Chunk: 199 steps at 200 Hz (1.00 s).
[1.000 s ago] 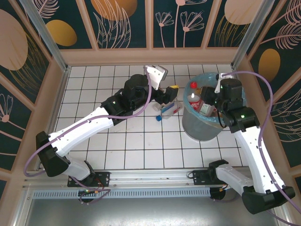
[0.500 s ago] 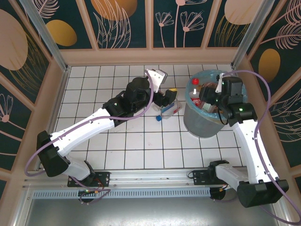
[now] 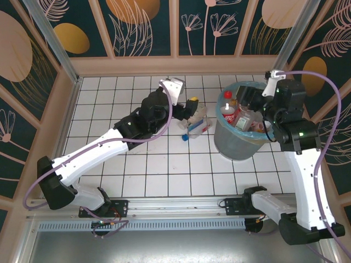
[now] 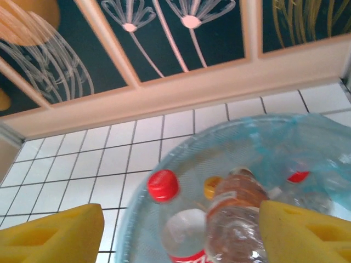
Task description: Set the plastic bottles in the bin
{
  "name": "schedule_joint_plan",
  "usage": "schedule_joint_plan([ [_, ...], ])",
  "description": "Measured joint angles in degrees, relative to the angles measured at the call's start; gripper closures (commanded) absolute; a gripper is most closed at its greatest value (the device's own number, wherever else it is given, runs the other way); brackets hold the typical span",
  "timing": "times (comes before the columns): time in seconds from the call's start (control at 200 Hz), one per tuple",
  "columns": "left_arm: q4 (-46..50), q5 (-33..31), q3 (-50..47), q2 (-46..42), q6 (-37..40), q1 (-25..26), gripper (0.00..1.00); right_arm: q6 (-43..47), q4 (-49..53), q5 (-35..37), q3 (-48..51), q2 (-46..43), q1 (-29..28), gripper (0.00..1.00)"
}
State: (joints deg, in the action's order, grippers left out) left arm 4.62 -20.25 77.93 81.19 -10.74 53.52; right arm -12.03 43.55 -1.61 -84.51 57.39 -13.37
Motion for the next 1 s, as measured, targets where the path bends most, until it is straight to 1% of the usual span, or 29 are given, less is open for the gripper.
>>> schedule_joint_plan([
  [0.08, 0.7, -2.4, 0.0, 0.0, -1.1, -0.6, 0.10, -0.7, -0.9, 1.8, -0.8, 0.6, -6.0, 0.34],
  [0.135, 2.1, -3.0, -0.1, 0.0, -2.1, -1.4, 0.10, -0.9, -1.3, 3.6, -2.0, 2.0, -11.7, 0.34],
  [0.185, 3.0, -3.0, -0.6, -0.1, -3.2, -2.8, 0.09, -1.1, -2.0, 6.7, -3.3, 4.2, -17.6, 0.33],
  [0.28, 3.8, -2.1, -4.4, -1.4, -5.6, -7.9, 0.09, -1.8, -3.4, 12.4, -5.1, 9.9, -26.6, 0.32],
  [0.35, 4.9, -1.8, -8.9, -3.4, -7.0, -12.7, 0.09, -3.0, -4.4, 15.3, -5.2, 14.7, -30.1, 0.30],
  [0.4, 5.7, -1.7, -11.8, -5.0, -7.6, -15.7, 0.08, -4.2, -5.4, 16.6, -4.5, 18.8, -31.6, 0.29],
  [0.465, 6.5, -1.9, -14.8, -7.0, -7.8, -18.0, 0.07, -6.2, -7.2, 17.6, -2.0, 22.8, -33.0, 0.26],
  [0.651, 5.7, -0.7, -21.1, -13.0, -4.2, -18.4, 0.05, -16.2, -11.6, 19.3, 8.4, 30.3, -36.5, 0.20],
  [0.791, 4.5, 4.0, -24.6, -15.6, 0.0, -18.4, 0.06, -25.8, -12.2, 22.0, 12.3, 33.9, -36.6, 0.15],
  [0.896, 4.1, 8.8, -26.3, -15.8, 2.5, -18.4, 0.06, -31.3, -12.2, 24.4, 12.5, 37.3, -36.5, 0.10],
  [0.996, 4.1, 12.9, -27.1, -15.8, 3.7, -18.4, 0.07, -35.6, -11.3, 26.3, 11.7, 41.6, -36.2, 0.09],
])
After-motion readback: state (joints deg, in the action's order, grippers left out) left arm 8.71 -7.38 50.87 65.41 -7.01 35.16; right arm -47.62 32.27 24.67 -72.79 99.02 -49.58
